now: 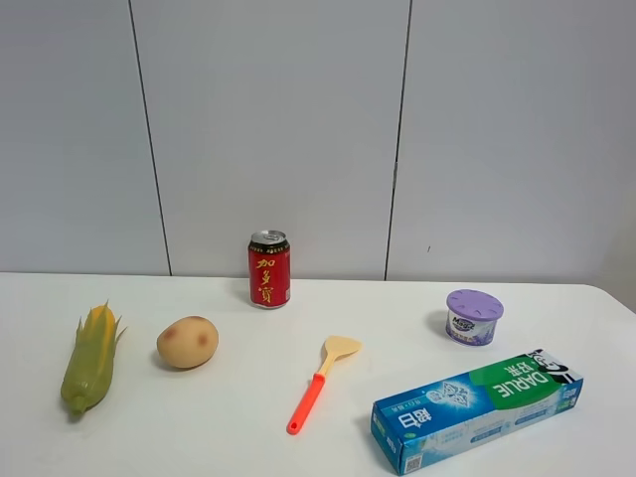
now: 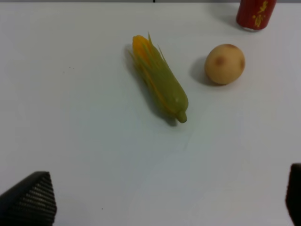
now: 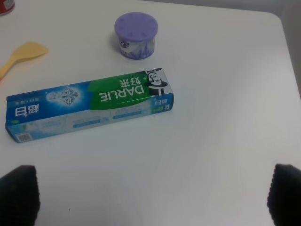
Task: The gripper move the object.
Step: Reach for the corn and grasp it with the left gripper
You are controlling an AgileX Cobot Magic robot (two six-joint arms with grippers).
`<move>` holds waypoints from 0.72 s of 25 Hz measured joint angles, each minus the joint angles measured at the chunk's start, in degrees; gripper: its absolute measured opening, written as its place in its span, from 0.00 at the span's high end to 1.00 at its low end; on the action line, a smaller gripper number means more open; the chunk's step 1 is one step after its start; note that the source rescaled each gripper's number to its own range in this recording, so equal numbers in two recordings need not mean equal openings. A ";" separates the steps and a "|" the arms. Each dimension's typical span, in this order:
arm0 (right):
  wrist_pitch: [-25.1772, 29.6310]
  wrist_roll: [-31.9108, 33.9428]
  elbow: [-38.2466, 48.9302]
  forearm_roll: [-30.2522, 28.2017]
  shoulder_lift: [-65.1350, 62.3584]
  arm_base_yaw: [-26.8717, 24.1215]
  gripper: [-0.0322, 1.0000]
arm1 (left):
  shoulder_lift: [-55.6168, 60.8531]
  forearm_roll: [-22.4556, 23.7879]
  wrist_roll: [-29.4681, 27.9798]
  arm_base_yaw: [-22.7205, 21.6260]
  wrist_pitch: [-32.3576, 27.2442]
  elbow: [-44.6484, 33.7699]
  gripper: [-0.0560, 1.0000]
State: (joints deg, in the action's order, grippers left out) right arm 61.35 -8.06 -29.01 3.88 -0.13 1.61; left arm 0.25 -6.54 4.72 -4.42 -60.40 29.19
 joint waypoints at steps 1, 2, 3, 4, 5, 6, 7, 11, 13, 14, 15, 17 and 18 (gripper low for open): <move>0.00 0.00 0.00 0.00 0.00 0.00 0.00 | 0.00 0.00 0.00 0.00 0.00 0.00 0.00; 0.00 0.00 0.00 0.00 0.00 0.00 0.00 | 0.00 0.00 0.00 0.00 0.00 0.00 0.00; 0.00 0.00 0.00 0.00 0.00 0.00 0.00 | 0.00 0.00 0.00 0.00 0.00 0.00 0.00; 0.00 0.00 0.00 0.00 0.00 0.00 0.00 | 0.00 0.00 0.00 0.00 0.00 0.00 0.00; 0.00 0.00 0.00 0.00 0.00 0.00 0.00 | 0.00 0.00 0.00 0.00 0.00 0.00 0.00; 0.00 0.00 0.00 0.00 0.00 0.00 0.00 | 0.00 0.00 0.00 0.00 0.00 0.00 0.00; 0.00 0.00 0.00 0.00 0.00 0.00 0.00 | 0.00 0.00 0.00 0.00 0.00 0.00 0.00; 0.00 0.00 0.00 0.00 0.00 0.00 0.00 | 0.00 0.00 0.00 0.00 0.00 0.00 0.00; 0.00 0.00 0.00 0.00 0.00 0.00 0.00 | 0.00 0.00 0.00 0.00 0.00 0.00 0.00; 0.00 0.00 0.00 0.00 0.00 0.00 0.00 | 0.00 0.00 0.00 0.00 0.00 0.00 0.00; 0.00 0.00 0.00 0.00 0.00 0.00 0.00 | 0.00 0.00 0.00 0.00 0.00 0.00 0.00; 0.00 0.00 0.00 0.00 0.00 0.00 0.00 | 0.00 0.00 -0.08 0.00 0.00 0.00 0.00; 0.00 0.00 0.00 0.00 0.00 0.00 0.00 | 0.00 0.00 -0.67 0.00 0.00 0.00 0.00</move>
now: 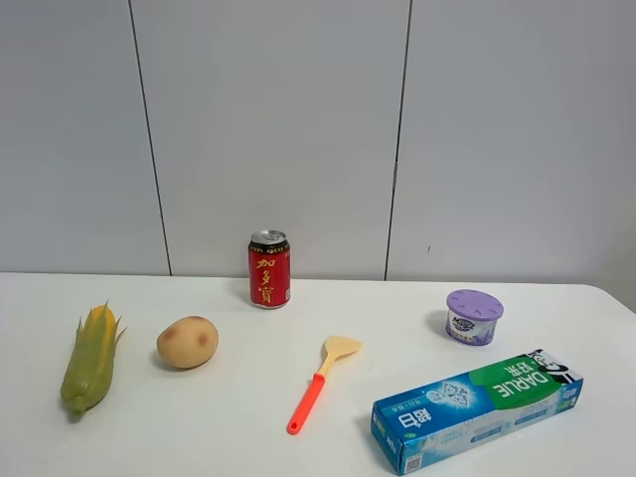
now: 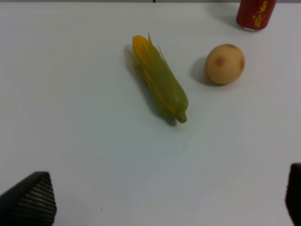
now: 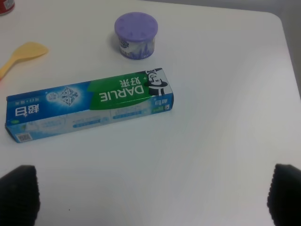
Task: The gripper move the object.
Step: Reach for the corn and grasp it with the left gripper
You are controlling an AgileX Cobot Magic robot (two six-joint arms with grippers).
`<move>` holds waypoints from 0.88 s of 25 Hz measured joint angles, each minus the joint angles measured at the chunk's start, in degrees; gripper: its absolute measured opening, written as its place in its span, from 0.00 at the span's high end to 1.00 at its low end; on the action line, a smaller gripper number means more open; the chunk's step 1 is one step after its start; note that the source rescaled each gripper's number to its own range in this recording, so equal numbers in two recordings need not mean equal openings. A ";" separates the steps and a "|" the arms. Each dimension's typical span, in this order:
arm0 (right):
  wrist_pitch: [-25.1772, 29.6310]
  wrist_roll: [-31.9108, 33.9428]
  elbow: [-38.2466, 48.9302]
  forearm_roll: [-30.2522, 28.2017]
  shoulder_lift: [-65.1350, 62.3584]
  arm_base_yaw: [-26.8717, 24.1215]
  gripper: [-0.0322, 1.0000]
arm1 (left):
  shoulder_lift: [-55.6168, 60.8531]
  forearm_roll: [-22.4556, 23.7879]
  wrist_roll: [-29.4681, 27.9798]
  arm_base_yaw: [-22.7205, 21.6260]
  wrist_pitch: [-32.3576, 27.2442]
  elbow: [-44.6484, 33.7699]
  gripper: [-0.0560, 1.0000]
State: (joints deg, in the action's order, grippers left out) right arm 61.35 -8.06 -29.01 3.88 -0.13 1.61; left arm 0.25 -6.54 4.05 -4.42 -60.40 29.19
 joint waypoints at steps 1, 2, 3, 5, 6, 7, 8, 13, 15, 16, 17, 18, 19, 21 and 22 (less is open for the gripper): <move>0.00 0.00 0.00 0.00 0.00 0.00 0.00 | -0.05 0.00 -0.92 0.00 0.00 0.00 0.00; 0.00 0.00 0.00 0.00 0.00 0.00 0.00 | -0.40 0.00 -1.93 0.00 0.00 0.00 0.00; 0.00 0.00 0.00 0.00 0.00 0.00 0.00 | -1.03 0.00 -3.13 0.00 0.00 0.00 0.00; 0.00 0.00 0.00 0.00 0.00 0.00 0.00 | -3.84 -0.01 -4.99 0.00 0.00 1.07 0.00; 0.00 0.00 0.00 0.00 0.00 0.00 0.00 | -5.79 -0.01 -5.59 0.00 0.00 2.14 0.00; 0.00 0.00 0.00 0.00 0.00 0.00 0.00 | -7.62 -0.06 -6.08 0.00 0.07 3.37 0.00; 0.00 0.00 0.00 0.00 0.00 0.00 0.00 | -10.05 -0.06 -6.51 0.00 0.52 4.46 0.00; 0.00 0.00 0.00 0.00 0.00 0.00 0.00 | -24.64 -0.23 -8.43 0.00 4.56 10.75 0.00; 0.00 0.00 0.00 0.00 0.00 0.00 0.00 | -30.57 -0.23 -8.56 0.00 6.52 12.84 0.00; 0.00 0.00 0.00 0.00 0.00 0.00 0.00 | -33.81 -0.25 -8.61 0.00 7.58 13.96 0.00; 0.00 0.00 0.00 0.00 0.00 0.00 0.00 | -37.01 -0.48 -8.61 0.00 8.56 15.11 0.00; 0.00 0.00 0.00 0.00 0.00 0.00 0.00 | -39.60 -0.78 -8.61 0.00 9.59 16.23 0.00; 0.00 0.00 0.00 0.00 0.00 0.00 0.00 | -42.57 -1.11 -8.68 0.00 10.84 17.21 0.00; 0.00 0.00 0.00 0.00 0.00 0.00 0.00 | -47.69 -1.86 -8.73 0.00 13.86 19.45 0.00; 0.00 0.00 0.00 0.00 0.00 0.00 0.00 | -50.42 -2.27 -8.73 0.00 15.15 20.39 0.00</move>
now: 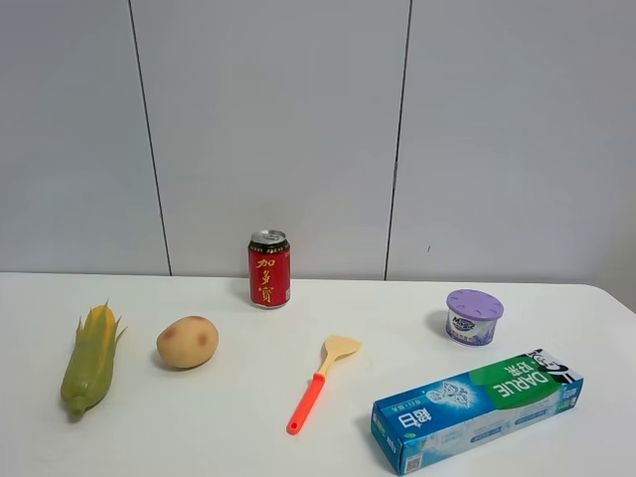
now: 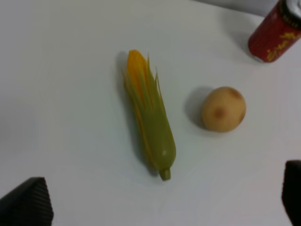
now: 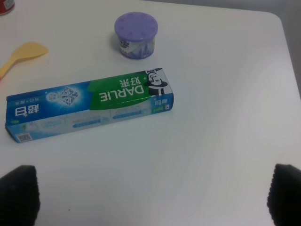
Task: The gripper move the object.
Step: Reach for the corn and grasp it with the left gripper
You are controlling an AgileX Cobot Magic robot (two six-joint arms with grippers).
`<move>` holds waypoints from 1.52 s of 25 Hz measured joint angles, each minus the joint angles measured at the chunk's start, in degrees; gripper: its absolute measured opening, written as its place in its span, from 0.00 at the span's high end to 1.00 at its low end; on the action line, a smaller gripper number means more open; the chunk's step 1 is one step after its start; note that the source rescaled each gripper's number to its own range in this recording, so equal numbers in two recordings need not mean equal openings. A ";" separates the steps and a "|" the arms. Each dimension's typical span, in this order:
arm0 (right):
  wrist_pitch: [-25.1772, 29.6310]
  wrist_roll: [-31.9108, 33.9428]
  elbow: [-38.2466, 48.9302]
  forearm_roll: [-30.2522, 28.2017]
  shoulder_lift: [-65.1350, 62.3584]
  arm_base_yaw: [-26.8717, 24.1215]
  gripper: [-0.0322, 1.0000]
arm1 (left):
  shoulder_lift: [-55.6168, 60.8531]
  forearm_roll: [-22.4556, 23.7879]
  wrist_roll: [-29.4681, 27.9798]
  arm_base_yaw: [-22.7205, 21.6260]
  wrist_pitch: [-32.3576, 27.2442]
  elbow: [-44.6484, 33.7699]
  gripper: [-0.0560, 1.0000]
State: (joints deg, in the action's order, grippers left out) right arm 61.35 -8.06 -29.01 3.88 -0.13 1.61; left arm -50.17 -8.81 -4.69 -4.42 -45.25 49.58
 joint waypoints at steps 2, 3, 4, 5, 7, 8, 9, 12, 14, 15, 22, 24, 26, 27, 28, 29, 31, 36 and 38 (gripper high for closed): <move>0.00 0.00 0.00 0.00 0.00 0.00 0.00 | -5.22 -0.74 -0.05 0.00 2.03 2.20 0.00; 0.00 0.00 0.00 0.00 0.00 0.00 0.00 | -7.29 -1.05 -0.05 0.00 2.54 3.13 0.00; 0.00 0.00 0.00 0.00 0.00 0.00 0.00 | -9.70 -1.53 -0.05 0.00 2.98 3.77 0.00; 0.00 0.00 0.00 0.00 0.00 0.00 0.00 | -12.00 -2.00 -0.05 0.00 3.14 4.32 0.00; 0.00 0.00 0.00 0.00 0.00 0.00 0.00 | -15.77 -3.05 -0.05 0.00 3.41 4.88 0.00; 0.00 0.00 0.00 0.00 0.00 0.00 0.00 | -17.57 -3.19 -0.05 0.10 3.84 4.86 0.00; 0.00 0.00 0.00 0.00 0.00 0.00 0.00 | -19.25 -3.19 -0.05 0.60 4.44 4.86 0.00; 0.00 0.00 0.00 0.00 0.00 0.00 0.00 | -23.92 -2.99 0.01 3.37 7.68 4.86 0.00; 0.00 0.00 0.00 0.00 0.00 0.00 0.00 | -27.01 -2.99 0.01 5.83 10.27 4.90 0.00; 0.00 0.00 0.00 0.00 0.00 0.00 0.00 | -28.73 -2.99 0.01 6.87 11.59 4.90 0.00; 0.00 0.00 0.00 0.00 0.00 0.00 0.00 | -39.66 -3.10 0.06 11.03 16.83 4.97 0.00; 0.00 0.00 0.00 0.00 0.00 0.00 0.00 | -41.89 -2.95 0.01 11.10 17.91 4.97 0.00; 0.00 0.00 0.00 0.00 0.00 0.00 0.00 | -43.50 -2.29 -0.04 11.10 18.54 4.97 0.00; 0.00 0.00 0.00 0.00 0.00 0.00 0.00 | -44.21 -1.82 -0.04 11.10 18.67 4.97 0.00; 0.00 0.00 0.00 0.00 0.00 0.00 0.00 | -44.79 -1.14 -0.10 11.10 18.99 4.97 0.00; 0.00 0.00 0.00 0.00 0.00 0.00 0.00 | -45.48 -0.32 -0.39 11.32 19.32 4.97 0.00; 0.00 0.00 0.00 0.00 0.00 0.00 0.00 | -46.76 1.20 -1.02 11.50 20.13 4.97 0.00; 0.00 0.00 0.00 0.00 0.00 0.00 0.00 | -49.44 5.42 -3.54 11.57 22.84 4.99 0.00; 0.00 0.00 0.00 0.00 0.00 0.00 0.00 | -50.62 6.43 -3.91 11.57 23.00 4.99 0.00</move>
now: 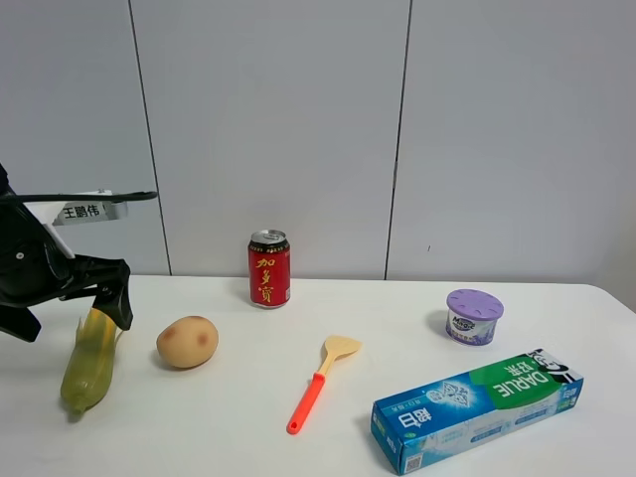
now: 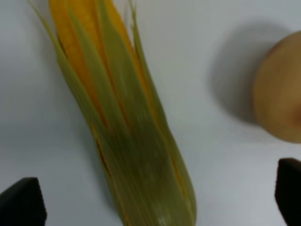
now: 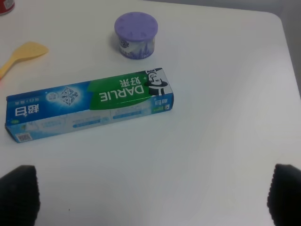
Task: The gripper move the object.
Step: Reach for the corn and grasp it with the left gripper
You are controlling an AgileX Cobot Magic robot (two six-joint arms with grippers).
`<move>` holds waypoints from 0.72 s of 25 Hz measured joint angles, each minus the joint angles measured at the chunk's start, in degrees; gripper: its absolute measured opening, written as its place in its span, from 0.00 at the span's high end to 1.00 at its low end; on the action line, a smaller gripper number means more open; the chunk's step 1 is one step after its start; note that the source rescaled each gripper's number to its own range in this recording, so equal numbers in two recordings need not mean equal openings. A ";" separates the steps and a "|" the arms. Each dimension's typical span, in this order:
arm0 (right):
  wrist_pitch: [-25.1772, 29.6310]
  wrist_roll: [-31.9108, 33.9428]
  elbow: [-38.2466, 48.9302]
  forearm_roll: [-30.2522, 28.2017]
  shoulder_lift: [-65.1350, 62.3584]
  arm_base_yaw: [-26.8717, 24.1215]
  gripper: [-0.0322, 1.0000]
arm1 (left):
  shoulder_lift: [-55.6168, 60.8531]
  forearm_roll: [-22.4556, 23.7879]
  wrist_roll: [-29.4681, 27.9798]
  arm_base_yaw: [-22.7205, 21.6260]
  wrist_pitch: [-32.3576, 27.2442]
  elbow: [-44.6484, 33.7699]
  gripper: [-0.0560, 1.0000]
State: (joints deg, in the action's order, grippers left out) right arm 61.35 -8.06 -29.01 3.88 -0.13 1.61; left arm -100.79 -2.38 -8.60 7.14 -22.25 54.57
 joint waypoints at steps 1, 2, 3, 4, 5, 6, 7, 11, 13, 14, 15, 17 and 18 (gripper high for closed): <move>0.00 0.00 0.00 0.00 0.00 0.00 0.00 | -0.43 0.28 -0.07 0.00 0.07 0.00 0.00; 0.00 0.00 0.00 0.00 0.00 0.00 0.00 | -0.97 0.41 -0.13 0.00 0.33 0.00 0.00; 0.00 0.00 0.00 0.00 0.00 0.00 0.00 | -1.51 0.56 -0.13 0.00 0.78 0.00 0.00; 0.00 0.00 0.00 0.00 0.00 0.00 0.00 | -2.06 0.55 -0.13 0.00 1.35 0.00 0.00; 0.00 0.00 0.00 0.00 0.00 0.00 0.00 | -2.47 0.62 -0.13 0.00 1.66 0.00 0.00; 0.00 0.00 0.00 0.00 0.00 0.00 0.00 | -2.98 0.68 -0.13 0.00 2.16 0.00 0.00; 0.00 0.00 0.00 0.00 0.00 0.00 0.00 | -3.51 0.68 -0.18 0.00 2.70 0.00 0.00; 0.00 0.00 0.00 0.00 0.00 0.00 0.00 | -5.58 0.68 -0.57 0.00 4.01 0.04 0.00; 0.00 0.00 0.00 0.00 0.00 0.00 0.00 | -6.62 0.68 -1.04 0.00 4.73 0.04 0.00; 0.00 0.00 0.00 0.00 0.00 0.00 0.00 | -7.18 0.68 -1.33 0.00 5.21 0.04 0.00; 0.00 0.00 0.00 0.00 0.00 0.00 0.00 | -7.60 0.73 -1.63 0.00 5.79 0.04 0.00; 0.00 0.00 0.00 0.00 0.00 0.00 0.00 | -8.53 0.73 -2.57 0.00 6.69 0.04 0.00; 0.00 0.00 0.00 0.00 0.00 0.00 0.00 | -8.95 0.73 -2.87 0.00 7.16 0.04 0.00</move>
State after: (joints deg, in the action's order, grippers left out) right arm 61.35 -8.06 -29.01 3.88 -0.13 1.61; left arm -109.74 -1.65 -11.47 7.14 -15.09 54.62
